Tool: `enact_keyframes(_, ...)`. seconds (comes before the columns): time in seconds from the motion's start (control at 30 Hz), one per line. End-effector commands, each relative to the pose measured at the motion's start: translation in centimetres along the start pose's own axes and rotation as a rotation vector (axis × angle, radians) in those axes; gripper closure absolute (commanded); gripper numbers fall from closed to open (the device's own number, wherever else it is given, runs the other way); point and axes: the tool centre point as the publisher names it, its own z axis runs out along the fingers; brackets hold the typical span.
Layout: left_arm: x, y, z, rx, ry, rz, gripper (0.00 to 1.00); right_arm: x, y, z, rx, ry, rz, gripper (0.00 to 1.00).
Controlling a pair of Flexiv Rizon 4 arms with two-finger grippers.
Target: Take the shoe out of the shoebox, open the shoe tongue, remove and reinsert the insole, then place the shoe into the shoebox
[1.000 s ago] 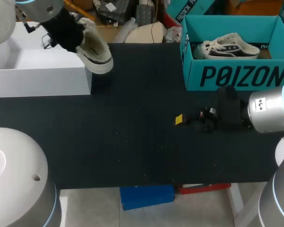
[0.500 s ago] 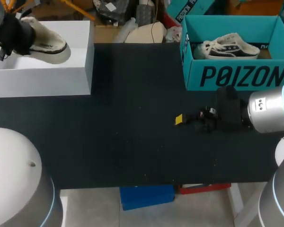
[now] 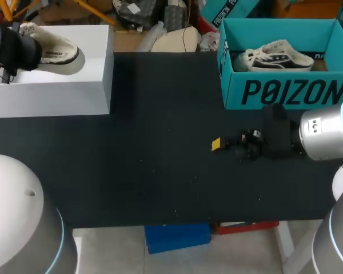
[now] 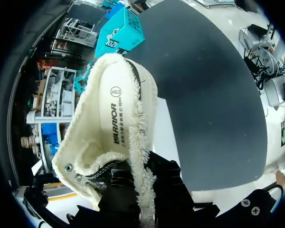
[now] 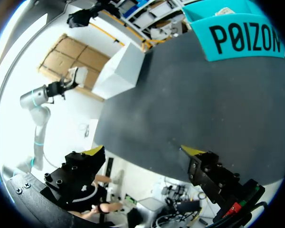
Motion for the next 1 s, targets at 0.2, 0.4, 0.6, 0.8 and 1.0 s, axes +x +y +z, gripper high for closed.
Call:
enact_keyframes(0.2,-1.7,2.4,2.8,-0.105,0.049,-0.030,1.00,0.0,0.0,-0.1,0.001,0.000,0.000,0.00)
enact_keyframes(0.4,-3.0,4.5,5.4,-0.146,0.099,-0.042,1.00,0.0,0.0,-0.1,0.001,0.000,0.000,0.00)
enact_keyframes(0.6,-3.3,5.2,8.5,-0.156,0.129,-0.059,1.00,0.0,0.0,-0.1,0.001,0.000,0.000,0.00)
enact_keyframes(0.8,-2.1,5.1,11.8,-0.157,0.153,-0.059,1.00,0.0,0.0,-0.1,0.001,0.000,0.000,0.00)
enact_keyframes(1.0,-1.0,5.7,14.7,-0.168,0.184,-0.062,1.00,0.0,0.0,-0.1,0.001,0.000,0.000,0.00)
